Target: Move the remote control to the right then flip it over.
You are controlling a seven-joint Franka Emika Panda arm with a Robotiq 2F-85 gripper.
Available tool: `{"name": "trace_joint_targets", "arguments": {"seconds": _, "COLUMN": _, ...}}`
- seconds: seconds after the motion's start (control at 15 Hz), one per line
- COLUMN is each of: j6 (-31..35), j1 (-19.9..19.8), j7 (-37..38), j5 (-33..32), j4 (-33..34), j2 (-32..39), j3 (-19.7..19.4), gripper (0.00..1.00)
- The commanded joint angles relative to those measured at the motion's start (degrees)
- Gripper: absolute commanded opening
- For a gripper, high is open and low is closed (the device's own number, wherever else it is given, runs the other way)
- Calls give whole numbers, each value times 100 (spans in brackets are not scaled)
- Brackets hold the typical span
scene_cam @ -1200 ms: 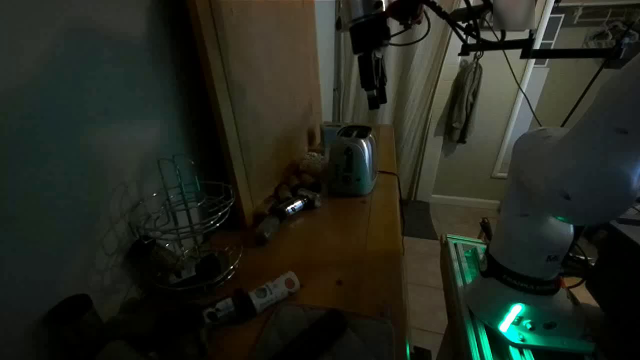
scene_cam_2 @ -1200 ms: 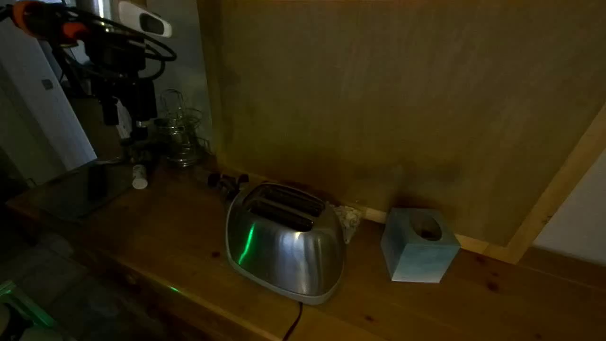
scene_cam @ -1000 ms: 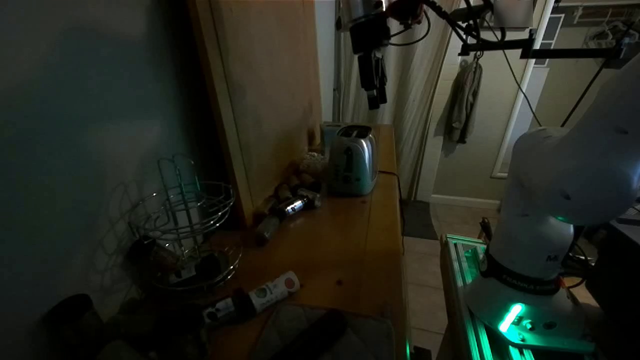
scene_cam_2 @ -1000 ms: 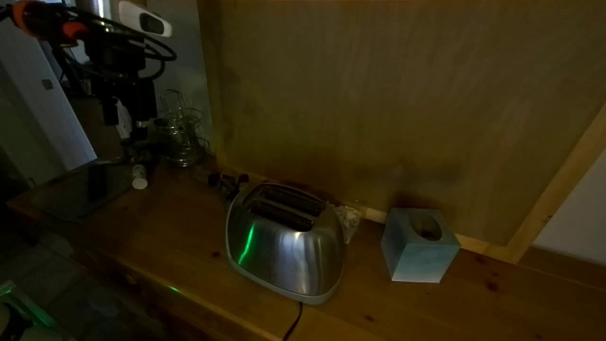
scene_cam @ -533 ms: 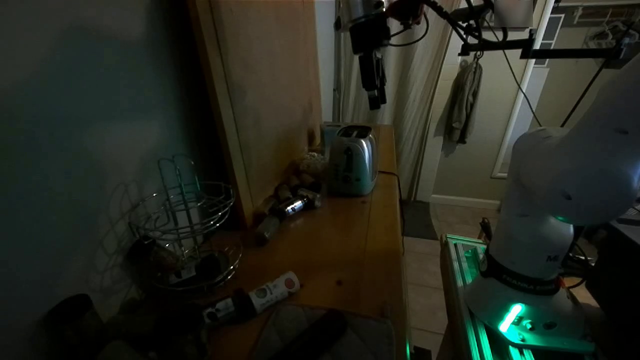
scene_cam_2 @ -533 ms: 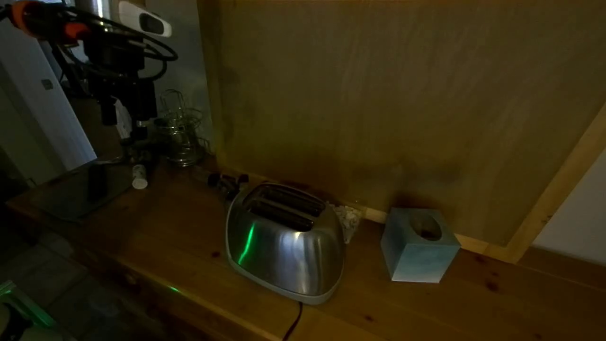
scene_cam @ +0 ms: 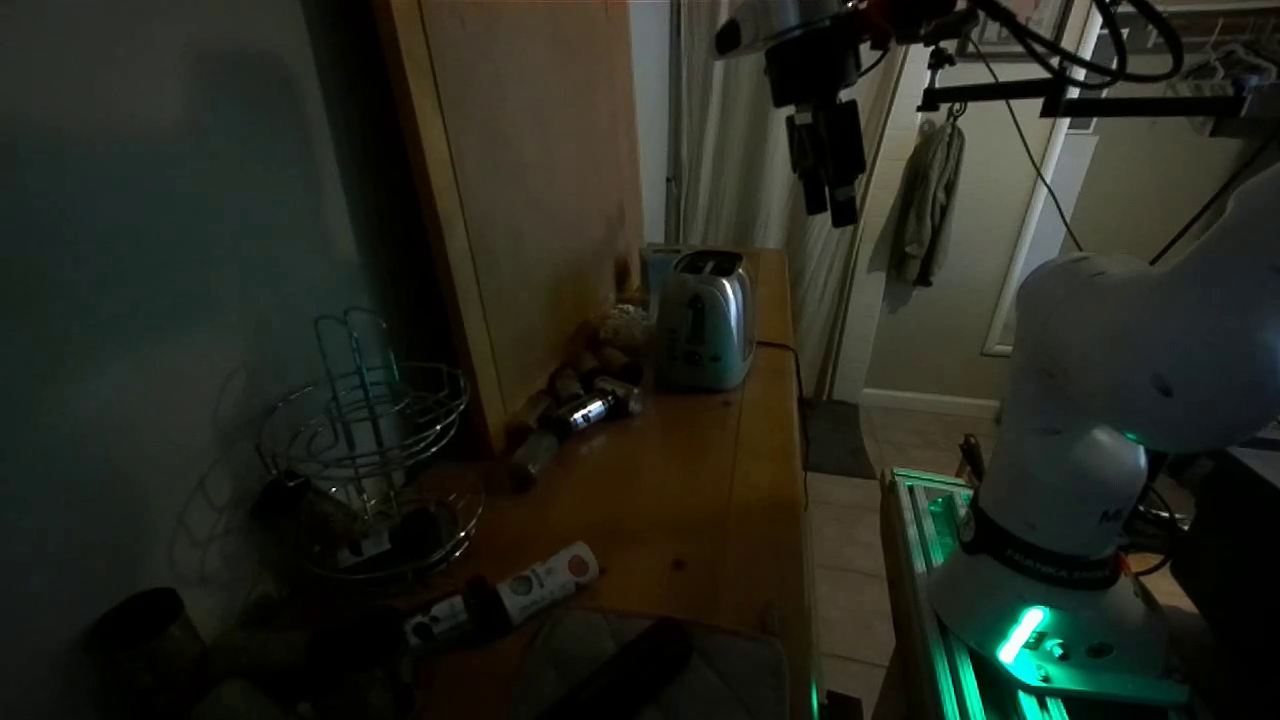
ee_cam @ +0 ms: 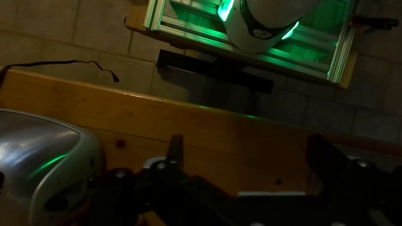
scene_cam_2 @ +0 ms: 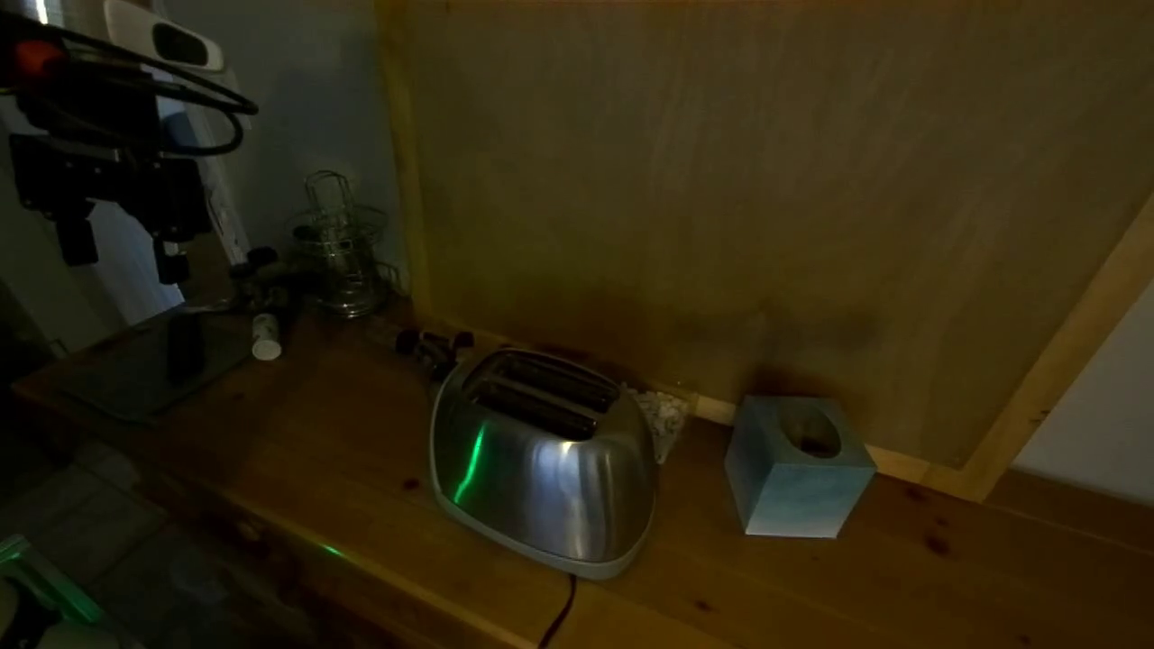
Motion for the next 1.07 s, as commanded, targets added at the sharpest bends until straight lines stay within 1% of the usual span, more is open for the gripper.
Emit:
{"name": "trace_joint_targets", "arguments": {"seconds": 0.0, "j6": -19, "j1": 120, "j7": 65, "j5": -37, "j4": 20, "j2": -1, "j3": -96, "gripper": 100}}
{"name": "trace_joint_targets", "arguments": {"seconds": 0.33, "j6": 8, "j1": 104, "j7": 54, "j5": -31, "j4": 31, "j2": 190, "j3": -114, "gripper": 100}}
{"name": "trace_joint_targets", "arguments": {"seconds": 0.8, "j6": 9, "j1": 104, "j7": 54, "j5": -31, "j4": 44, "j2": 192, "j3": -115, "gripper": 100}}
{"name": "trace_joint_targets", "arguments": {"seconds": 0.87, "j6": 41, "j1": 125, "j7": 90, "j5": -32, "j4": 64, "j2": 201, "j3": -63, "gripper": 100}}
{"name": "trace_joint_targets", "arguments": {"seconds": 0.93, "j6": 145, "j1": 199, "j7": 98, "j5": -133, "j4": 51, "j2": 238, "j3": 70, "gripper": 100}}
{"name": "trace_joint_targets", "arguments": {"seconds": 1.0, "j6": 256, "j1": 315, "j7": 154, "j5": -86, "j4": 60, "j2": 317, "j3": 226, "gripper": 100}}
